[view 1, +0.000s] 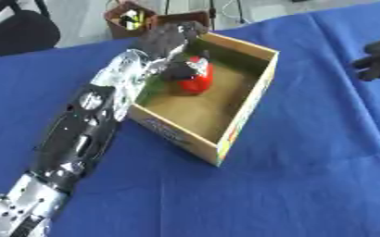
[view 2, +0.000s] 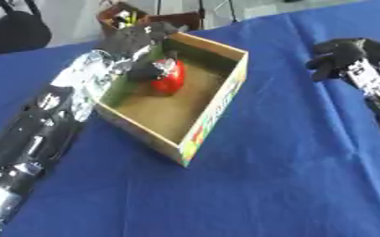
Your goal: Pick up objects on the table and place them in the box.
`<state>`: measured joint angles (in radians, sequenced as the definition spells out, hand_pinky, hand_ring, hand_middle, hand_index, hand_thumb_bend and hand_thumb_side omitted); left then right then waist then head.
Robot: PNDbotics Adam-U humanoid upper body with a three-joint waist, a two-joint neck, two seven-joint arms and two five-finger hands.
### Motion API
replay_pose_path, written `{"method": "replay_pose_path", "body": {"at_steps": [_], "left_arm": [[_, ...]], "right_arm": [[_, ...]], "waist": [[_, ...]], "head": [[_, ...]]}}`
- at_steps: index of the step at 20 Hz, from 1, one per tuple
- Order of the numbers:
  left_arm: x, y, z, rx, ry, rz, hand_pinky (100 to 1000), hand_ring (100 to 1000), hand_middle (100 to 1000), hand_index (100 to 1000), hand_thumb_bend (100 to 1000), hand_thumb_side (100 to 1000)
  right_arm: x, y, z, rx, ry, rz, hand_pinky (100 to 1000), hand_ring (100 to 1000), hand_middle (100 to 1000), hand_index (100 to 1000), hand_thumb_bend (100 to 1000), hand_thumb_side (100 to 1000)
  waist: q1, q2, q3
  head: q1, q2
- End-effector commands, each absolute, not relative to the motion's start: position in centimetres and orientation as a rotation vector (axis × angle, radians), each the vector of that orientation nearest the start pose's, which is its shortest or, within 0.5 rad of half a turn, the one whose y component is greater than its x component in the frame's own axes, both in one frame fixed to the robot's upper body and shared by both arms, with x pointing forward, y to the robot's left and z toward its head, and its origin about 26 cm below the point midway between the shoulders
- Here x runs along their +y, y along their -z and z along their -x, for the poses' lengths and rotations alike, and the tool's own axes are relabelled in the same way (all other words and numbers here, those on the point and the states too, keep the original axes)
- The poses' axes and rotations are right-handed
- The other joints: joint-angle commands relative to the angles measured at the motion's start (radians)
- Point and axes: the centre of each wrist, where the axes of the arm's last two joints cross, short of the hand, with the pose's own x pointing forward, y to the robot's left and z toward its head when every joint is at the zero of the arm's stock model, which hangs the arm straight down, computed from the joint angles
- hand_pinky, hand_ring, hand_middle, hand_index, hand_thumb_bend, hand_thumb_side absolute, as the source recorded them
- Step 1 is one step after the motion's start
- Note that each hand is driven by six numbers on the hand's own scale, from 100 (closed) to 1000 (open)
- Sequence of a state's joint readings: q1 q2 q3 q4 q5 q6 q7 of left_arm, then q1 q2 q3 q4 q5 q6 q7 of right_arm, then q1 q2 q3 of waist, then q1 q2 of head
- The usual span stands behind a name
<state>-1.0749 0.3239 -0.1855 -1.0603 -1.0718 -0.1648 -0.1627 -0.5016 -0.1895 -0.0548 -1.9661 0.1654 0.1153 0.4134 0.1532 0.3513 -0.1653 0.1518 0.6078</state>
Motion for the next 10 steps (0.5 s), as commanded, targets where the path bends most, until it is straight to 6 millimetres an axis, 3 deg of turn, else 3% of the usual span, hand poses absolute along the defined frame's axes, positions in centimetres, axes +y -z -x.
{"method": "replay_pose_path", "body": {"at_steps": [1, 6, 10], "left_arm": [[20.0, -29.5, -46.9, -1.882, 1.411, -1.192, 711, 891, 923, 1000, 189, 1000], [20.7, -30.6, -46.1, -1.947, 1.402, -1.082, 692, 880, 921, 1000, 238, 1000], [21.3, -31.9, -44.9, -2.035, 1.288, -1.026, 633, 839, 861, 1000, 171, 1000]], "right_arm": [[-23.1, -25.1, -31.7, -2.234, -0.768, 0.055, 736, 755, 488, 763, 100, 822], [-23.2, -24.9, -31.7, -2.226, -0.768, 0.057, 736, 755, 487, 763, 100, 822], [-23.2, -24.8, -31.7, -2.220, -0.767, 0.057, 736, 755, 487, 763, 100, 821]], "waist": [[-0.009, -0.026, 0.003], [-0.007, -0.027, 0.008], [-0.008, -0.028, 0.013]], "head": [[-0.016, 0.009], [-0.039, 0.013], [-0.050, 0.013]]}}
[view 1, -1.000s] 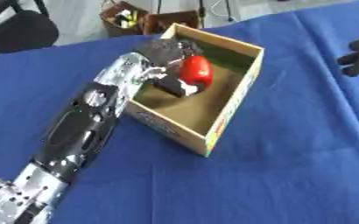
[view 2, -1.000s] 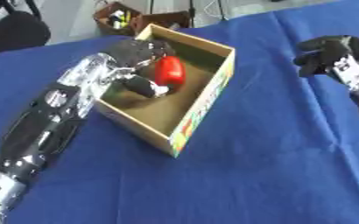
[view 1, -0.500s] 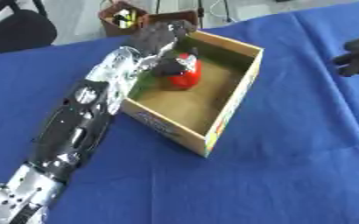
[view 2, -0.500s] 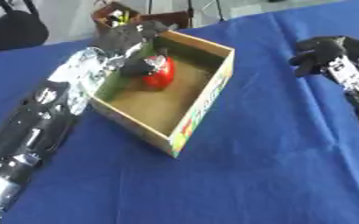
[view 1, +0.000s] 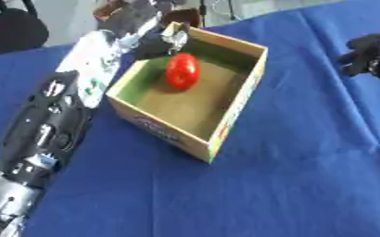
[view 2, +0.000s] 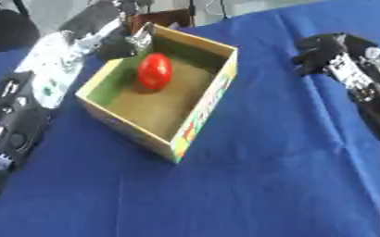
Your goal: Pick up objects on the table and place them in the box.
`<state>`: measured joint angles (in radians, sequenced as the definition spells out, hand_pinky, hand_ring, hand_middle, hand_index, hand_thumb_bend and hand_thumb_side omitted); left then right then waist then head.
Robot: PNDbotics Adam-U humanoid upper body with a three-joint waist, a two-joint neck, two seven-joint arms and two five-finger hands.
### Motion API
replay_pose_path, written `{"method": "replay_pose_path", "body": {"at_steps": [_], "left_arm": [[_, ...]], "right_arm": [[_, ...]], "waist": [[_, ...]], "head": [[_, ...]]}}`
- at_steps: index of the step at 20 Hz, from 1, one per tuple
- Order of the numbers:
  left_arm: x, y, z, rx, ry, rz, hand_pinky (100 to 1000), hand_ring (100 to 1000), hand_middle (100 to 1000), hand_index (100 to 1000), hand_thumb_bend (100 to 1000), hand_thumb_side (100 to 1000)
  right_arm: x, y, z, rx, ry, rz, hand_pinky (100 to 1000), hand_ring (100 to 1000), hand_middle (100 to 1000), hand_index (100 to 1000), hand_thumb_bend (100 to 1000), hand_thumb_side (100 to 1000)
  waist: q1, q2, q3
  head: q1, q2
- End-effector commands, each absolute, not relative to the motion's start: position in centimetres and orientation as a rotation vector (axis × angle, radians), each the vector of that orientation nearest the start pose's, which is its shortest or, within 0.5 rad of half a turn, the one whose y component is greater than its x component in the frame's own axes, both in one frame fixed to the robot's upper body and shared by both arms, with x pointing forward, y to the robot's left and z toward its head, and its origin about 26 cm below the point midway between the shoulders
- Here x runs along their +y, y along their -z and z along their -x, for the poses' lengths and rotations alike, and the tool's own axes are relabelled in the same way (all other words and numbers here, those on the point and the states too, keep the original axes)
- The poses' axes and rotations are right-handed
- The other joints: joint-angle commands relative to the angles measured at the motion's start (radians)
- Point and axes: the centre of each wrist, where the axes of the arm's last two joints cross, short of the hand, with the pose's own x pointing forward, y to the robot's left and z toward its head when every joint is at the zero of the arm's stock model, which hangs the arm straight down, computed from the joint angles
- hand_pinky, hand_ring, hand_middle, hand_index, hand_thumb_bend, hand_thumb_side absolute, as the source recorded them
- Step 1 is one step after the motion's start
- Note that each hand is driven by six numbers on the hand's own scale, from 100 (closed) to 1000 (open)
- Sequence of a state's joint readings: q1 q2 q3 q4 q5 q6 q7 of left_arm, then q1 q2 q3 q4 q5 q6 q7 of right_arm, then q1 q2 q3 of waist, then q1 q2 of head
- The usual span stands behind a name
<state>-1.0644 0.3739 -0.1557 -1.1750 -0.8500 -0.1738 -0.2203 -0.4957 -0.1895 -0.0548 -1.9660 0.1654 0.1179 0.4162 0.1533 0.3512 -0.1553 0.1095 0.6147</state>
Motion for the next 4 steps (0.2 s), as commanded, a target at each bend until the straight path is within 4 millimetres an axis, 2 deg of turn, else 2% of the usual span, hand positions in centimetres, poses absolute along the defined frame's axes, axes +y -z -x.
{"method": "replay_pose_path", "body": {"at_steps": [1, 2, 4], "left_arm": [[21.5, -32.4, -44.3, -2.072, 1.244, -1.021, 616, 826, 846, 1000, 108, 1000], [21.7, -32.9, -43.6, -2.108, 1.204, -1.017, 609, 822, 840, 1000, 129, 1000], [22.1, -33.8, -42.0, -2.162, 1.149, -1.007, 586, 802, 814, 1000, 100, 1000]], "right_arm": [[-23.3, -24.8, -31.7, -2.220, -0.764, 0.060, 736, 755, 487, 763, 100, 824], [-23.3, -24.8, -31.7, -2.219, -0.761, 0.063, 736, 755, 487, 763, 100, 820], [-23.4, -24.7, -31.7, -2.218, -0.755, 0.068, 736, 755, 487, 763, 100, 822]], "waist": [[-0.008, -0.029, 0.006], [-0.008, -0.030, 0.009], [-0.009, -0.032, 0.016]], "head": [[-0.012, 0.008], [-0.015, 0.010], [-0.022, 0.013]]}}
